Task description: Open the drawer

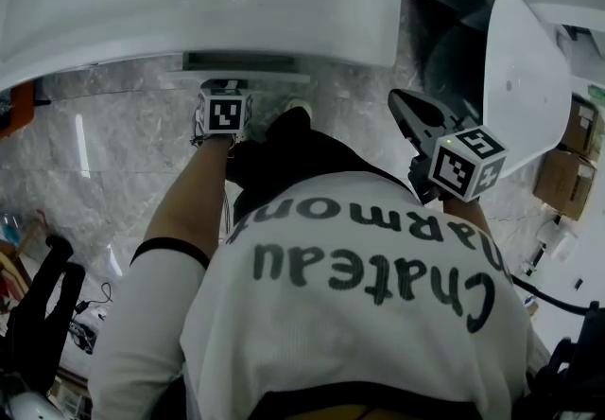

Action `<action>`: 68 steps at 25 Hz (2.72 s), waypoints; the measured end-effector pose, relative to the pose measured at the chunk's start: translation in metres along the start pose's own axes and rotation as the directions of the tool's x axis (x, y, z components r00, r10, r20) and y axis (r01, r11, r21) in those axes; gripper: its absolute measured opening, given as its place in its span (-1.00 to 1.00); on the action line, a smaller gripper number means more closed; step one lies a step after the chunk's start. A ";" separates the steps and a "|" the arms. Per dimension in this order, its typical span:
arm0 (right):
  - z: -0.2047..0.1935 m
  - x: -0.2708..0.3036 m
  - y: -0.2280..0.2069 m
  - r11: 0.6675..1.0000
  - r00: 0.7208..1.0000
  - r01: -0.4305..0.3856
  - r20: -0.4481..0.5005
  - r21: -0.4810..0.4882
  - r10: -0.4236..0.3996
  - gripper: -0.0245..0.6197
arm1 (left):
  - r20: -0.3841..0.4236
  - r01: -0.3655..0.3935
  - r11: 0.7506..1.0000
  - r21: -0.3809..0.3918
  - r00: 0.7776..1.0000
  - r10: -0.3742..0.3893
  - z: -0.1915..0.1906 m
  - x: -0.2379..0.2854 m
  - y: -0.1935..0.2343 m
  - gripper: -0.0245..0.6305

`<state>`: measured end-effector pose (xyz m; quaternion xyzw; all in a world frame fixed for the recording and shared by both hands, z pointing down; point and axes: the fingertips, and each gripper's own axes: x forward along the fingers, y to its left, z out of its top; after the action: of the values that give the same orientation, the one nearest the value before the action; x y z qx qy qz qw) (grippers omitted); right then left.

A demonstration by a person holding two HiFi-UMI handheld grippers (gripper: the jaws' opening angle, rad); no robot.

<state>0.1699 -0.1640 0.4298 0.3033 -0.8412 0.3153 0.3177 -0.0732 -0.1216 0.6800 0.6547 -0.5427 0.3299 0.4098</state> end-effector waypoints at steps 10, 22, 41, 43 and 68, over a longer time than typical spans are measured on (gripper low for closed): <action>0.001 0.006 0.010 1.000 1.000 -0.007 -0.007 -0.014 0.007 -0.91 | -0.014 0.044 0.999 0.004 0.999 -0.044 -0.017 -0.006 -0.008 -0.54; -0.006 0.004 0.031 0.999 1.000 -0.012 -0.017 -0.031 0.011 -0.91 | -0.014 0.066 0.998 0.021 0.998 -0.066 -0.041 -0.021 -0.009 -0.54; -0.005 0.005 0.036 0.999 1.000 -0.007 -0.022 -0.038 0.006 -0.91 | -0.030 0.077 0.997 0.008 0.997 -0.077 -0.057 -0.027 -0.016 -0.54; -0.006 0.006 0.036 0.999 1.000 -0.009 -0.025 -0.038 0.008 -0.91 | -0.033 0.076 0.997 0.004 0.997 -0.076 -0.061 -0.027 -0.017 -0.54; -0.013 0.002 0.046 0.999 1.000 0.000 -0.027 -0.051 -0.002 -0.91 | -0.098 0.124 0.992 0.011 0.988 -0.122 -0.115 -0.038 -0.030 -0.54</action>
<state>0.1402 -0.1273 0.4235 0.2912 -0.8444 0.2977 0.3369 -0.0492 0.0002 0.6931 0.6735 -0.4779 0.3402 0.4497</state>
